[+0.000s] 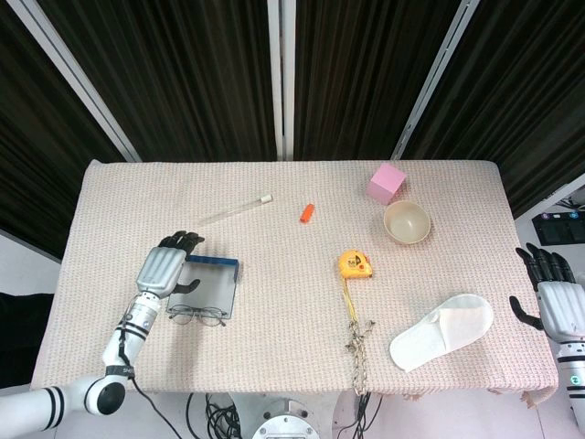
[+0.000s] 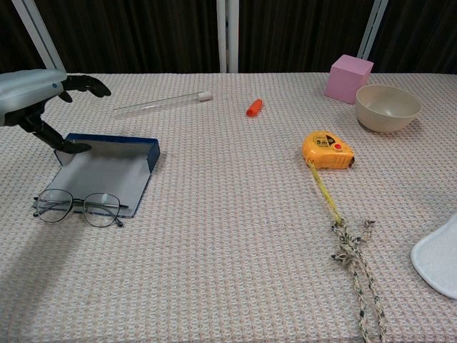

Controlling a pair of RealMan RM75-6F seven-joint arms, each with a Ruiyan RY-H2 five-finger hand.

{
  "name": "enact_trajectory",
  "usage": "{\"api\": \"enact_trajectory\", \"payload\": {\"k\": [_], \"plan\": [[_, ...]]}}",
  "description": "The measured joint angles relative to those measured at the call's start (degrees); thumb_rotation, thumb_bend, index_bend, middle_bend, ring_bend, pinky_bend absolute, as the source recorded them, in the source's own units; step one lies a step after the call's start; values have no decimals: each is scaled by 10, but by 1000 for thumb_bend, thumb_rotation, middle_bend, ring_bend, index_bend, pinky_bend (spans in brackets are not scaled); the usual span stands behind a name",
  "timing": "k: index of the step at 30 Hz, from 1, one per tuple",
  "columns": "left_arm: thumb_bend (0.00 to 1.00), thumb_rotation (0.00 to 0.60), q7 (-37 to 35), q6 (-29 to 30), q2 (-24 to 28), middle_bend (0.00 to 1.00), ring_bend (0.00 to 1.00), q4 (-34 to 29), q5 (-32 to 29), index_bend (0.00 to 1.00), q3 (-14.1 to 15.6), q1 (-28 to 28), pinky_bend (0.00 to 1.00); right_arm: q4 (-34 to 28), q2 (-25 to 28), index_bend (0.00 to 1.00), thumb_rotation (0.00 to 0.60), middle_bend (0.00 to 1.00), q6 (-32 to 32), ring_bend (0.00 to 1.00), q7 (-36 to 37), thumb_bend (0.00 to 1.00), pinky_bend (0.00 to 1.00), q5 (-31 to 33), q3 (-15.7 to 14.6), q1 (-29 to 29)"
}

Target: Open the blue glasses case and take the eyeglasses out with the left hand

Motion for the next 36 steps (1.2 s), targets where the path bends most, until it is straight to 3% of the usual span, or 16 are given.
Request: {"api": "enact_trajectory", "payload": {"k": [6, 10, 18, 28, 36], "plan": [[278, 600, 66, -9, 82, 146, 81, -143, -57, 297, 34, 10, 187, 0, 0, 0, 600, 0, 3, 0, 1, 333, 0, -2, 0, -1], [286, 600, 102, 10, 97, 170, 83, -170, -56, 299, 71, 25, 189, -2, 1, 0, 600, 0, 3, 0, -1, 334, 0, -3, -1, 0], [297, 600, 112, 64, 36, 199, 112, -117, 22, 301, 111, 64, 208, -8, 2, 0, 600, 0, 4, 0, -9, 334, 0, -5, -1, 0], [313, 600, 85, 81, -39, 201, 112, -3, 73, 326, 115, 86, 208, -10, 2, 0, 600, 0, 2, 0, -11, 333, 0, -3, -2, 1], [317, 600, 64, 58, -63, 203, 112, 22, 77, 338, 106, 89, 209, -5, 0, 0, 600, 0, -2, 0, -9, 333, 0, 0, -2, 1]]}}
